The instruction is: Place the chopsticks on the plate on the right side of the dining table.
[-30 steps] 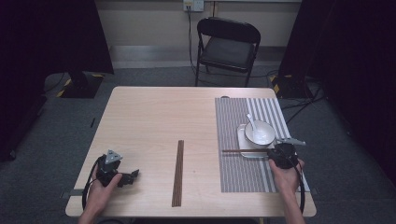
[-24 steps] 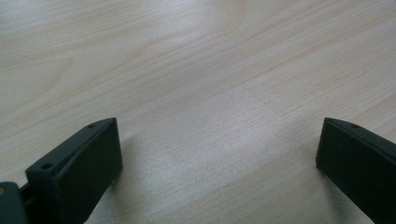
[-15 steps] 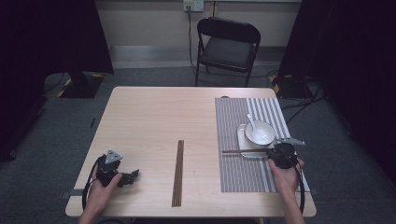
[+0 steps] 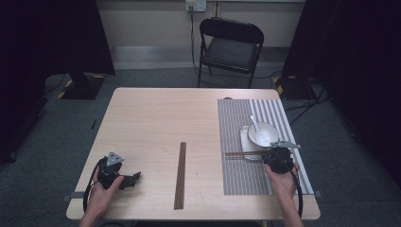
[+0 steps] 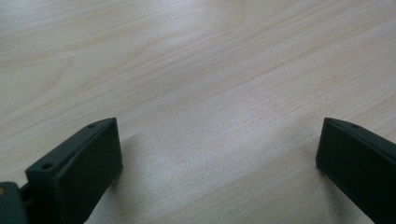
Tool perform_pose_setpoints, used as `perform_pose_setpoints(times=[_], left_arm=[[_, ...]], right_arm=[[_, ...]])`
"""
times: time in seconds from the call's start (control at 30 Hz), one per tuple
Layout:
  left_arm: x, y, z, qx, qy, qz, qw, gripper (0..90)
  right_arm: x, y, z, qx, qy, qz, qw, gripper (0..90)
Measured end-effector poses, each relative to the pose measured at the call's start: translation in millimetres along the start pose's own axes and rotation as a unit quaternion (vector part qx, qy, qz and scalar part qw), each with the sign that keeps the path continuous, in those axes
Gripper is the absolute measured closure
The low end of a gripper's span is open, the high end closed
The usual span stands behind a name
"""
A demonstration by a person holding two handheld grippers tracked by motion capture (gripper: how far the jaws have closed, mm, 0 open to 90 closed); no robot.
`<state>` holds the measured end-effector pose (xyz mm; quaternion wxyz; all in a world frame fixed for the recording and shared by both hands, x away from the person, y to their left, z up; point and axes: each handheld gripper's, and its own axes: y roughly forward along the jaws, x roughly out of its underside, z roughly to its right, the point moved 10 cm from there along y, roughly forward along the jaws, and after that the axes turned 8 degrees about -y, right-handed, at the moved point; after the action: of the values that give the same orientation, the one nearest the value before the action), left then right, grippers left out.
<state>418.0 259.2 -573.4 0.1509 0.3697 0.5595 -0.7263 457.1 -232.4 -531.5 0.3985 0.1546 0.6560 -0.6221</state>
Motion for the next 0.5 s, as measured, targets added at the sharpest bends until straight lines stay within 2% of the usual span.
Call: perform_pose_setpoints(times=[0.27,0.5], left_arm=[[0.0,0.0,-0.1,0.000,0.000,0.000,1.0000,0.0],[0.0,0.0,-0.1,0.000,0.000,0.000,1.0000,0.0]], right_arm=[[-3.2,7.7,-22.6,-0.021,-0.018,-0.006,0.9996,83.0],[-7.3,11.5,-34.5,-0.036,-0.033,0.007,0.9988,83.3]])
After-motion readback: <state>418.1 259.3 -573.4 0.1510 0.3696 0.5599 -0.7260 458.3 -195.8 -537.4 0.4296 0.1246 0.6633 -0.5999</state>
